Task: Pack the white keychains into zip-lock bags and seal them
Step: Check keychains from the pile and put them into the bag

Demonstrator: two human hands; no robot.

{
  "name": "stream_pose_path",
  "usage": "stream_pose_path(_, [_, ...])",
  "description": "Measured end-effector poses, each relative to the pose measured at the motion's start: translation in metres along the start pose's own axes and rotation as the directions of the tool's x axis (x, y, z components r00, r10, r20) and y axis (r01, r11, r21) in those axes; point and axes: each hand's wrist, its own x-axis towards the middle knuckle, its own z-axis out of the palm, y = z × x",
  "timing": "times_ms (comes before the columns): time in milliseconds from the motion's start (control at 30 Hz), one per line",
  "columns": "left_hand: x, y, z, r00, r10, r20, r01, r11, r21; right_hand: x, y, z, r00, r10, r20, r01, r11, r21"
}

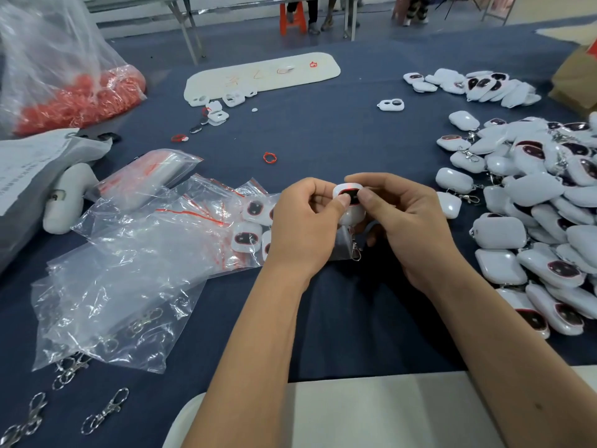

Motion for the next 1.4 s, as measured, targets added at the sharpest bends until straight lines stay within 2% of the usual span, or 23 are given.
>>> stream_pose_path(167, [0.0,0.0,0.001,1.0,0.015,-0.002,-0.015,1.0,-0.008,0.0,0.001,0.0,1.0,0.014,-0.005,-0.014,1.0,0.004])
stream_pose_path(333, [-0.001,-0.002,0.003,0.999,0.032,0.008,-0.032,0.999,0.006,0.0,0.001,-0.001,0.997,-0.053,-0.061,0.046,0.993,-0.113])
stream_pose_path(767, [-0.002,0.001,0.005,0.997,0.072,0.012,-0.072,0.997,0.015,0.0,0.001,-0.002,0.993,-0.072,-0.092,0.063,0.993,-0.101])
stream_pose_path(867, [-0.002,0.001,0.006,0.992,0.122,-0.044,-0.121,0.992,0.023,-0.001,0.001,0.0,0.992,-0.088,-0.086,0.08,0.992,-0.093])
stream_pose_path(1000, [-0.001,0.001,0.005,0.985,0.128,-0.115,-0.128,0.992,0.006,0.001,0.002,-0.001,0.999,-0.028,-0.016,0.026,0.995,-0.094])
stream_pose_path(1100, [-0.002,0.0,0.008,0.979,0.16,-0.125,-0.156,0.987,0.041,0.001,0.004,-0.002,0.996,-0.065,-0.068,0.057,0.991,-0.124])
stream_pose_path(1200, [-0.011,0.004,0.021,0.947,0.244,-0.209,-0.211,0.963,0.169,0.004,0.007,-0.002,0.974,-0.075,-0.214,0.05,0.992,-0.12])
stream_pose_path(1233, [-0.015,0.004,0.027,0.941,0.28,-0.193,-0.236,0.946,0.223,0.005,0.007,-0.003,0.957,-0.066,-0.284,0.042,0.995,-0.091])
stream_pose_path(1300, [-0.023,0.004,0.037,0.944,0.323,-0.066,-0.287,0.904,0.317,0.009,0.008,-0.009,0.918,-0.066,-0.392,0.041,0.997,-0.071])
stream_pose_path(1400, [-0.029,0.003,0.043,0.929,0.336,0.155,-0.37,0.821,0.435,0.01,0.009,-0.013,0.891,-0.08,-0.447,0.044,0.995,-0.089])
